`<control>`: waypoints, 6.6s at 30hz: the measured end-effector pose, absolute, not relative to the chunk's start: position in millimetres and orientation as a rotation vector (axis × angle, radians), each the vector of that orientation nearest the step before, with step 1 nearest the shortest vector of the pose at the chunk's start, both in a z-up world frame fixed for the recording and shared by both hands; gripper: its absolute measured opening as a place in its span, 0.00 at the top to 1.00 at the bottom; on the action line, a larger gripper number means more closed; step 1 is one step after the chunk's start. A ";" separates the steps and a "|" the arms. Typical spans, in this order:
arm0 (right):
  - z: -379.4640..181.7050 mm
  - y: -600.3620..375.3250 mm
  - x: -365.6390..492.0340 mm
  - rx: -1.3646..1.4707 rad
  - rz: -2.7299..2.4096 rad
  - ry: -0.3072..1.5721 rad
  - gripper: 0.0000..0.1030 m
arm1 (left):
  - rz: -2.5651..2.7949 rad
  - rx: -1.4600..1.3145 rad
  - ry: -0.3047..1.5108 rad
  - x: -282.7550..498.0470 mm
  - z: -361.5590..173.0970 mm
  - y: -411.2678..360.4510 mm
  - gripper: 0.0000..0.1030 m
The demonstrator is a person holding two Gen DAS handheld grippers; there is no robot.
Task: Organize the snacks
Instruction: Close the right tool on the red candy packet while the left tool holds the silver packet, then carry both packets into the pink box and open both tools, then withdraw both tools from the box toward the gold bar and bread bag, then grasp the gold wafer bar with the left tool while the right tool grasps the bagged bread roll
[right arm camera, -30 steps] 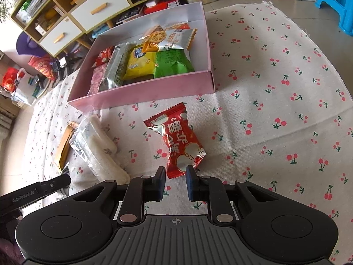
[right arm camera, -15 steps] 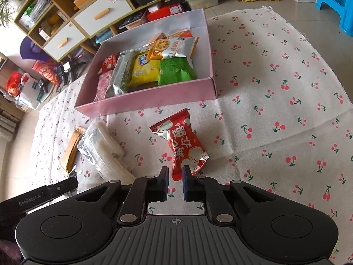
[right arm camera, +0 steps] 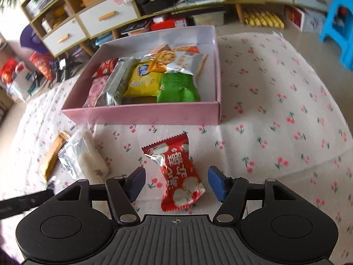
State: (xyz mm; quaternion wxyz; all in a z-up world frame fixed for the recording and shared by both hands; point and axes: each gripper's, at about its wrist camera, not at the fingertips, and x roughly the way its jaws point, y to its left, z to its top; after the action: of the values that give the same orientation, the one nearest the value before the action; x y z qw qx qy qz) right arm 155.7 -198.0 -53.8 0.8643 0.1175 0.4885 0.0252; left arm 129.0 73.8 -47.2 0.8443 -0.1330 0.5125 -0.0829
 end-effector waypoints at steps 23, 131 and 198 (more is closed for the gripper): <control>-55.7 -200.7 146.1 0.352 0.060 1.119 0.69 | -0.211 -0.307 1.048 122.7 -32.3 73.5 0.77; 49.2 -221.1 172.2 0.457 0.146 0.794 0.12 | -0.223 -0.121 0.867 145.6 21.3 61.3 0.06; -70.4 -107.2 123.5 0.023 0.287 0.925 0.21 | -0.264 0.121 0.826 152.9 -70.3 77.4 0.39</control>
State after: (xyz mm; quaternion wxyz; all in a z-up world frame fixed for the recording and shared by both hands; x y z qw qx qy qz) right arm 123.5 -107.2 -70.4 0.8849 0.0111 0.4446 0.1382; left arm 152.9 77.4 -70.3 0.9057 0.0587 0.3999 -0.1277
